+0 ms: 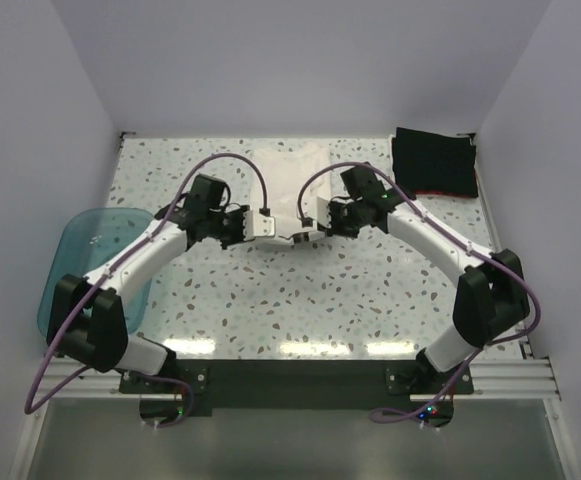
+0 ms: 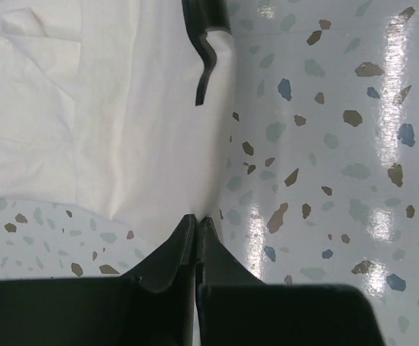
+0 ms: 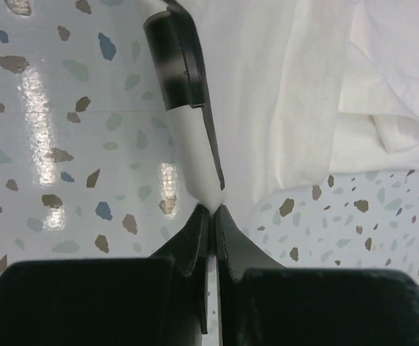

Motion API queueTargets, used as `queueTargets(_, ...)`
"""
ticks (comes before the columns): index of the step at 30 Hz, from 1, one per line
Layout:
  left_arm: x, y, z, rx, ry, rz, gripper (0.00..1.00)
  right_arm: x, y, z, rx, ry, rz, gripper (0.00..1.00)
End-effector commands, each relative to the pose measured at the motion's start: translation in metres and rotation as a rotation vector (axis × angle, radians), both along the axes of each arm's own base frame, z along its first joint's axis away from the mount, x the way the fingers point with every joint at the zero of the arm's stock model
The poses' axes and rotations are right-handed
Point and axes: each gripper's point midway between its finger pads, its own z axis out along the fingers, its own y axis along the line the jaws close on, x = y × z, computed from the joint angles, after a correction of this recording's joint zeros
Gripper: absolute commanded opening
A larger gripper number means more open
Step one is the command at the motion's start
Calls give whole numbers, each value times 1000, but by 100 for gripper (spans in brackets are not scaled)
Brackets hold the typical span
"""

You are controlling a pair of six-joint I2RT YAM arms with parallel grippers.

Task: Fold and stack the t-shirts
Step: Fold the tshirt

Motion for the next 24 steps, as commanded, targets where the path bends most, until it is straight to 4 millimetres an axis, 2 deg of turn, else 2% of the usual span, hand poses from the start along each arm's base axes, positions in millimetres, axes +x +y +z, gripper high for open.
queueTargets(1, -22, 3, 17, -10, 7, -40, 0, -24, -8, 26, 15, -2, 38, 0)
queueTargets(4, -48, 4, 18, -9, 23, -75, 0, -50, -15, 21, 3, 56, 57, 0)
queueTargets(5, -59, 4, 20, -11, 21, -100, 0, -63, -16, 28, 11, 64, 68, 0)
queueTargets(7, -81, 6, 15, 7, 72, -126, 0, -84, -21, 27, 15, 96, 81, 0)
queueTargets(8, -95, 2, 20, -10, 89, -149, 0, -96, -22, 37, 43, 93, 88, 0)
queueTargets(10, -122, 1, 22, -9, 157, -176, 0, -125, -27, 36, 42, 141, 114, 0)
queueTargets(11, -132, -1, 34, -40, 167, -181, 0, -142, -30, 46, 70, 150, 121, 0)
queueTargets(13, -149, 1, 43, -53, 204, -185, 0, -156, -33, 53, 91, 161, 121, 0)
queueTargets(14, -150, 0, 58, -77, 188, -168, 0, -159, -35, 58, 102, 163, 106, 0)
queueTargets(16, -149, 3, 66, -69, 186, -143, 0, -156, -35, 69, 112, 147, 87, 0)
queueTargets(19, -129, 2, 72, -38, 158, -113, 0, -139, -31, 70, 77, 161, 83, 0)
queueTargets(21, -106, -1, 68, -10, 139, -92, 0, -125, -32, 70, 75, 179, 82, 0)
queueTargets(22, -95, 0, 67, -5, 131, -74, 0, -119, -31, 61, 64, 211, 95, 0)
queueTargets(24, -67, -6, 67, -11, 127, -65, 0, -98, -38, 55, 54, 188, 94, 0)
